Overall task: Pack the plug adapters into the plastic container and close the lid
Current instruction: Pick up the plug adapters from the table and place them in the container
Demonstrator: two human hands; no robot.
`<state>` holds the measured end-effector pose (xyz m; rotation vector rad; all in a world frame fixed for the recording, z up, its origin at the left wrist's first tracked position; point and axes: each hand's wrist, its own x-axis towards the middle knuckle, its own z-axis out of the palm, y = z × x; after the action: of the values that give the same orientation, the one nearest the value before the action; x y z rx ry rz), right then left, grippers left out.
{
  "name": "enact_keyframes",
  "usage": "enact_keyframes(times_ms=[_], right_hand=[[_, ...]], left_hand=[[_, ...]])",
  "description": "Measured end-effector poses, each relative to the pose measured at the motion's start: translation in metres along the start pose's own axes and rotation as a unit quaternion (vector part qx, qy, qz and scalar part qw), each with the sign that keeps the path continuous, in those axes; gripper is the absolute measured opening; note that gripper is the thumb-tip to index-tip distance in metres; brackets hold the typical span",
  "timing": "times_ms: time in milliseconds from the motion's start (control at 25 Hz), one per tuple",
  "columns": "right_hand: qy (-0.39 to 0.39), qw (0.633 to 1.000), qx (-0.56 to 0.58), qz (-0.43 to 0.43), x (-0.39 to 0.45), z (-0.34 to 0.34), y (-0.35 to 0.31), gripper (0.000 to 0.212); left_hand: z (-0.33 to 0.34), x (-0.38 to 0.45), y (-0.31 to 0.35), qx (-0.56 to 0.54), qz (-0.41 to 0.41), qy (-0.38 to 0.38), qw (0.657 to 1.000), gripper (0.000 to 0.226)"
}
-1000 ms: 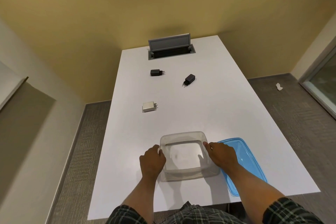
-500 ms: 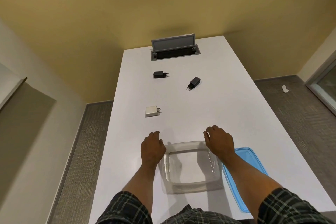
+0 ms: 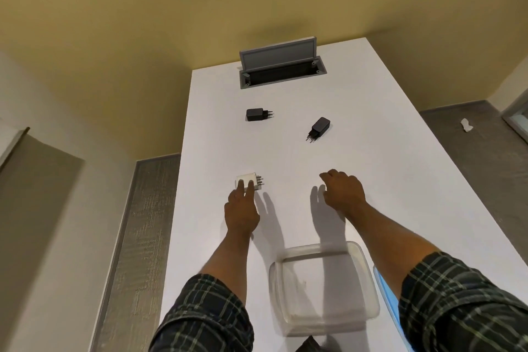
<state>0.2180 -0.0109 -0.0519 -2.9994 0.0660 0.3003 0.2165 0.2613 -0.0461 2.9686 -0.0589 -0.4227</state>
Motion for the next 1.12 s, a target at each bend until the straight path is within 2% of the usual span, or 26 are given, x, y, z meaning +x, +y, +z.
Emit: enact_keyframes(times_ms=[200, 360, 600, 800, 920, 1120], right_hand=[[0.0, 1.0, -0.012, 0.017, 0.06, -0.005, 0.009, 0.037], [-0.007, 0.999, -0.045, -0.009, 0.104, -0.013, 0.017, 0.04], [0.008, 1.0, -0.023, -0.012, 0.172, -0.024, 0.03, 0.059], [-0.048, 0.998, -0.036, 0.002, 0.219, -0.019, 0.028, 0.08], [-0.076, 0.997, -0.019, 0.013, 0.232, -0.009, 0.03, 0.075], [-0.046, 0.997, -0.055, -0.026, 0.228, -0.001, 0.036, 0.062]], left_hand=[[0.003, 0.038, 0.002, 0.036, 0.015, -0.007, 0.999, 0.076], [0.014, 0.055, 0.01, 0.042, -0.022, -0.028, 0.999, 0.067], [0.022, 0.079, 0.016, 0.039, -0.021, 0.002, 0.999, 0.062], [0.024, 0.093, 0.005, 0.082, -0.001, 0.039, 0.996, 0.057], [0.023, 0.097, 0.001, 0.07, 0.001, 0.052, 0.996, 0.054], [0.021, 0.1, 0.003, 0.057, 0.004, 0.053, 0.997, 0.054]])
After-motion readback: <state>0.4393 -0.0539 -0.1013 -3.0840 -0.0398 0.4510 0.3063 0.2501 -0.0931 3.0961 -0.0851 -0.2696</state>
